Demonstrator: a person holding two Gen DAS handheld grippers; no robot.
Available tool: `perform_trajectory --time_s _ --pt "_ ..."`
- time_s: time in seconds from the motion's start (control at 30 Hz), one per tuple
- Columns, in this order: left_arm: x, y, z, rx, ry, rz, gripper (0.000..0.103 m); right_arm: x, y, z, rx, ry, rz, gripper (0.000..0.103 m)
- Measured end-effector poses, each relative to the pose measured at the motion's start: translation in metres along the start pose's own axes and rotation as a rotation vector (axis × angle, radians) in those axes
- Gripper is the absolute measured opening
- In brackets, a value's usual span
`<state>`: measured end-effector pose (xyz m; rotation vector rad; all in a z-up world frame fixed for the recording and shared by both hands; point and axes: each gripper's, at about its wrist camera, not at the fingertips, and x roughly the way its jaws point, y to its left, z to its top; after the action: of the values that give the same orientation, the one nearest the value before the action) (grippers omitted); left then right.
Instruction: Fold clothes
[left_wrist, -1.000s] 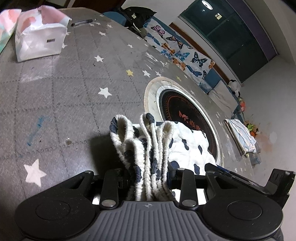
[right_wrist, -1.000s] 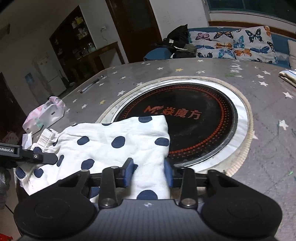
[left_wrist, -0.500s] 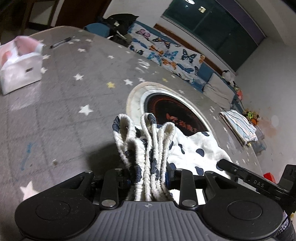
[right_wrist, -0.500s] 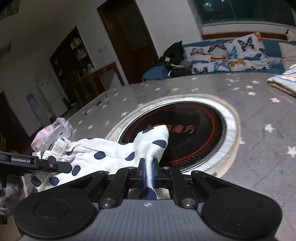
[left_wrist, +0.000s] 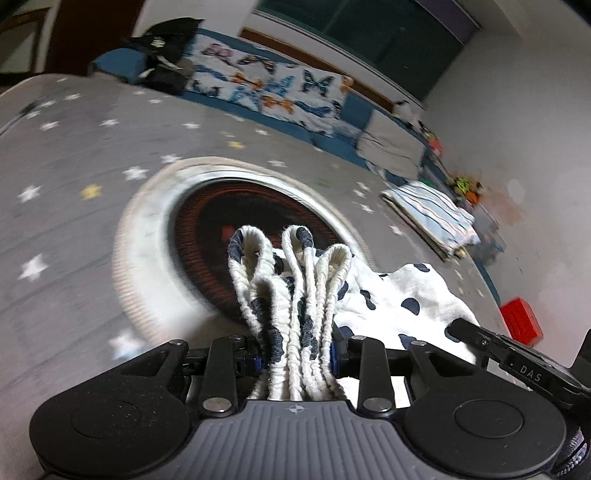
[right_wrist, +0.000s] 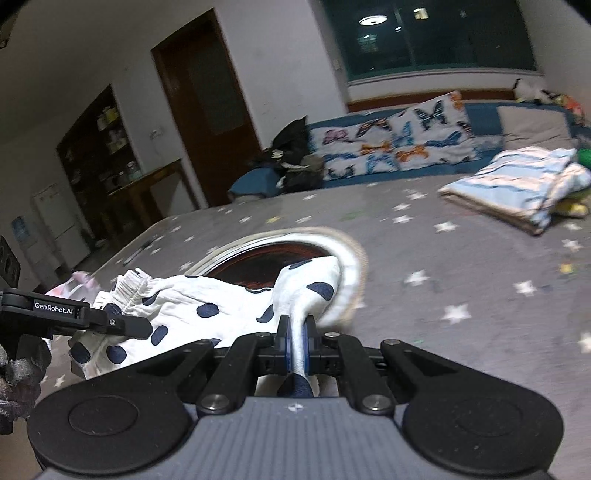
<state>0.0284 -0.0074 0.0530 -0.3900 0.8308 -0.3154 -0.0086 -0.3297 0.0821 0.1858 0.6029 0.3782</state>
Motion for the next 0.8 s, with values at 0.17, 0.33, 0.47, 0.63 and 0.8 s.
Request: perform_trajectory --time_s 0.17,0.33,0.47,0.63,0.8 --pt "0.033 -0.037 0.017 0.05 0.026 -0.032 0.033 -0.012 -0.032 0.013 0.007 -0.023 -0.082 0.005" --pt "0.068 -0.068 0.034 0.092 0.044 -0.052 0.033 -0.011 -0.066 0.025 0.022 -0.031 -0.151 0.005" --pt "0.095 -0.088 0.047 0.113 0.051 -0.07 0.033 -0.009 -0.093 0.034 0.019 -0.035 -0.204 0.005" --pt "0.125 -0.106 0.06 0.136 0.056 -0.09 0.033 -0.002 -0.12 0.046 0.027 -0.045 -0.256 0.005" --pt "0.155 -0.115 0.06 0.158 0.069 -0.07 0.04 0.013 -0.146 0.047 0.051 -0.019 -0.305 0.006"
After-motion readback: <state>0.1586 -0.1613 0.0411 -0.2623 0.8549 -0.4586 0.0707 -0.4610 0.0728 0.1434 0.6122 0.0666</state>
